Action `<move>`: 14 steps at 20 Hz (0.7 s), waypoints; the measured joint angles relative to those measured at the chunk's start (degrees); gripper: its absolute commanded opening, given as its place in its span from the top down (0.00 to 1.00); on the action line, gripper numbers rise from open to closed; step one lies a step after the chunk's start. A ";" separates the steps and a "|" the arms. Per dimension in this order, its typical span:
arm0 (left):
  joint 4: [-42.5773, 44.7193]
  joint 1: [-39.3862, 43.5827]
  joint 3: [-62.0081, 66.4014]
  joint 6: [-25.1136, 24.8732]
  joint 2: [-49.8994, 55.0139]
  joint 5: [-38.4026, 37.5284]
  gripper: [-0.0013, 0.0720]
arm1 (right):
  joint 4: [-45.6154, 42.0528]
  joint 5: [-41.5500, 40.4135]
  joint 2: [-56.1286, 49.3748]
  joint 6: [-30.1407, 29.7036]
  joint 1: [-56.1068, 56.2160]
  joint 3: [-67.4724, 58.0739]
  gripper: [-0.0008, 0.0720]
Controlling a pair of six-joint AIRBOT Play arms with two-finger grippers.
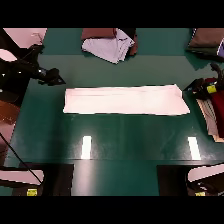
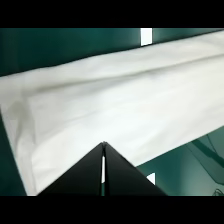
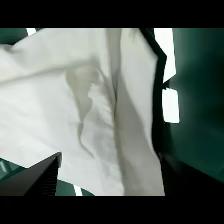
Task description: Fold the shirts.
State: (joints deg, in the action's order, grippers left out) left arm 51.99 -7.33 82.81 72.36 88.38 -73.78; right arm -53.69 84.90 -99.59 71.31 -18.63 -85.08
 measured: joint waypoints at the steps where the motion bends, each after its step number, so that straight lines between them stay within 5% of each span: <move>1: 0.02 1.66 0.02 -0.02 -0.02 -0.33 0.95 | 0.68 -1.18 0.04 -1.31 -0.31 1.90 0.01; 7: 0.07 11.37 0.02 -0.11 -0.13 1.64 0.95 | 5.09 -2.34 -3.91 -6.16 1.22 4.07 0.03; 9: 0.04 14.01 0.02 -0.09 -0.13 2.10 0.95 | 5.11 -1.09 -5.99 -6.80 2.64 2.56 0.33; 12: 0.31 17.31 0.04 1.25 0.04 2.78 0.95 | 3.58 0.28 -7.82 -7.63 4.83 1.25 0.96; 14: 0.39 19.61 0.11 1.95 0.63 3.93 0.95 | 3.43 1.66 -7.98 -8.13 5.57 0.76 0.96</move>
State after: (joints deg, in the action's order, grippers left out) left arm 52.38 12.27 82.91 74.30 89.01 -69.84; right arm -50.26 86.56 -107.57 63.18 -13.06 -84.31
